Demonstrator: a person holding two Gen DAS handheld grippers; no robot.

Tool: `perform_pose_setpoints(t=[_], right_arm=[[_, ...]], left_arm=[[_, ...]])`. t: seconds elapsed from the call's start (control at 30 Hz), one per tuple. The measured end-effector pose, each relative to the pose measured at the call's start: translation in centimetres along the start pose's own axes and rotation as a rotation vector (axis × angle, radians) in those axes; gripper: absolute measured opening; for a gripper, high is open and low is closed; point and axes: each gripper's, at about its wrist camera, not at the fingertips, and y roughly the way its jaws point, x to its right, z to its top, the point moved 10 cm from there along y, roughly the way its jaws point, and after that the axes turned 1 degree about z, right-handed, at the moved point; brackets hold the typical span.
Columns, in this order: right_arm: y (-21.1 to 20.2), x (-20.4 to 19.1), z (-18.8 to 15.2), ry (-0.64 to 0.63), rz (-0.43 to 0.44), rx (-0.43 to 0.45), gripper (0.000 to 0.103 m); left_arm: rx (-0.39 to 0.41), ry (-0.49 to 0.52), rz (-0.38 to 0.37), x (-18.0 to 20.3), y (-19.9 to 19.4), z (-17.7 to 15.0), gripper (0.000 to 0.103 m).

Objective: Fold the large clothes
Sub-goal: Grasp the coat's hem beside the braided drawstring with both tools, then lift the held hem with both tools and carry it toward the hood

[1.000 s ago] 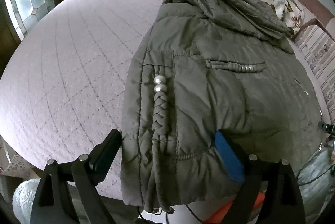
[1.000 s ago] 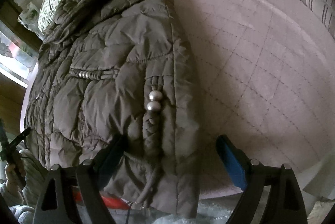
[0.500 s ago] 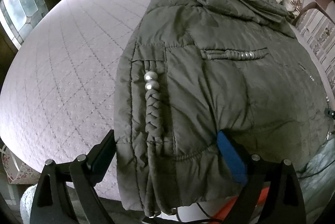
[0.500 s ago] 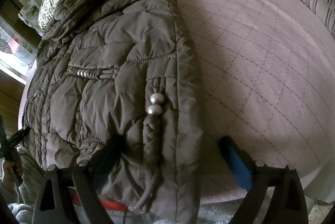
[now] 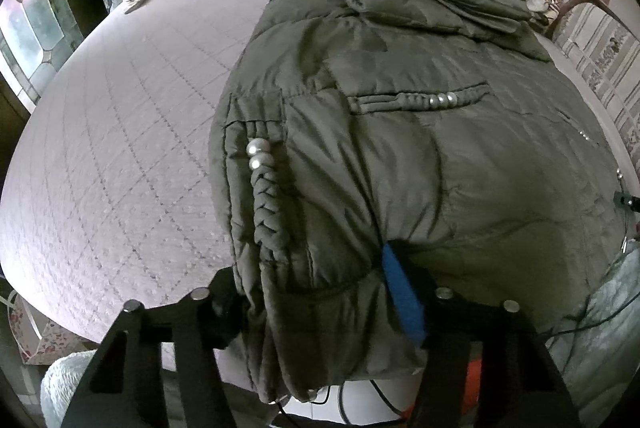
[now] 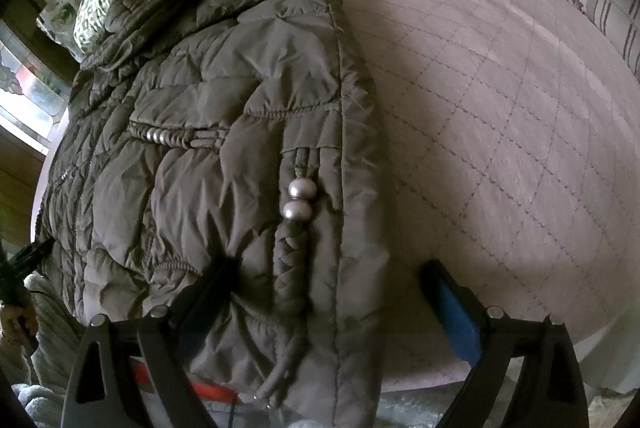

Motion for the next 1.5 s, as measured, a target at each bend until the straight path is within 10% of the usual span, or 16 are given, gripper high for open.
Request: perform_pose_setpoints(t=[0.13,0.4,1.5], right_arm=[[-0.7,-1.6,0.0,-0.028,0.078,0.024,0.054],[-2.0,-2.1,0.6,0.036,0.17,0.064,0.027],[-9.7,-5.5,7.1,-0.091,0.238,0.24,0.021]], left_arm=[[0.017,-0.029,-0.04,0.6,-0.7,0.2,0.042],[0.063,-0.085,-0.121,1.0,-3.2,1.3,0.02],[0.197,0.037,-0.069,0.3,-9.1,7.4,0.015]])
